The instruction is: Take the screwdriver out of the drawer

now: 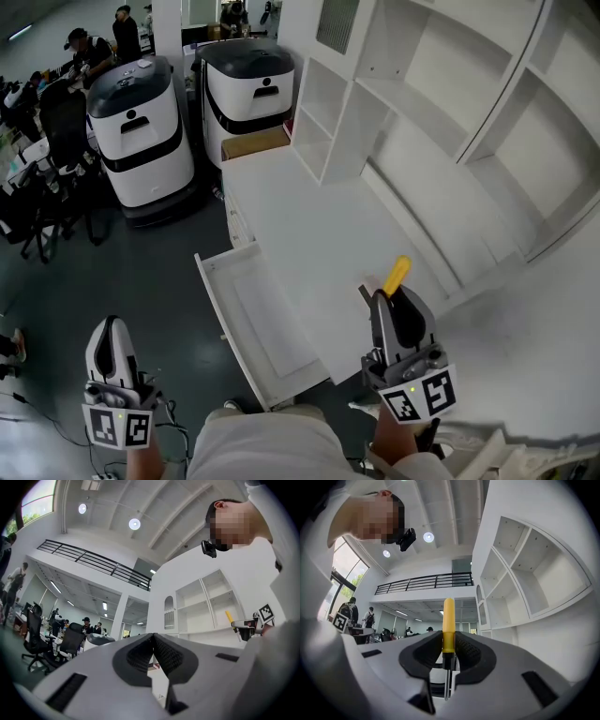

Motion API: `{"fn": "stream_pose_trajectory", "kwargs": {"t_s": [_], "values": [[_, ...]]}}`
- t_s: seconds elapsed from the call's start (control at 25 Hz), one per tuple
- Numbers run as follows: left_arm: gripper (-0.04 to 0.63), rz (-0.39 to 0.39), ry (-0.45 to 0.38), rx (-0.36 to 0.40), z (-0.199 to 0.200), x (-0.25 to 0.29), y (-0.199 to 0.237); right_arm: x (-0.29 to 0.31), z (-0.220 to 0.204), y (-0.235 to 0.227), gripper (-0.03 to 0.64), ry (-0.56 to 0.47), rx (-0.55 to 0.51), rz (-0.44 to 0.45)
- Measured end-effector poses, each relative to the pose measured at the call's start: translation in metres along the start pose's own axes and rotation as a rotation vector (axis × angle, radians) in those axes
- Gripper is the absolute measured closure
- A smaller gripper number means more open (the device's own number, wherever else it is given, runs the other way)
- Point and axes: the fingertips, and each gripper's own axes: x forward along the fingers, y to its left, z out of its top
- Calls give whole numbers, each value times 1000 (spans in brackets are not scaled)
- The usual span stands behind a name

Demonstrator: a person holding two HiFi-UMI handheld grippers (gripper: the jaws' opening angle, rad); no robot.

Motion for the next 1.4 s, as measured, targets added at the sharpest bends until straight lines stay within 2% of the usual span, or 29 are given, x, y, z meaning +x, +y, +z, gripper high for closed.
{"fn": "stream_pose_trajectory", "kwargs": {"t_s": [0.4, 1.08, 1.4], "values": [[580, 40, 36, 0, -6, -19, 14, -30, -17, 2, 523, 58, 1, -96], [580, 7, 39, -38, -13, -20, 12, -15, -12, 26, 523, 89, -28, -32], [580, -13, 53, -37, -14, -16, 8, -12, -17, 29, 523, 99, -3, -24]]}}
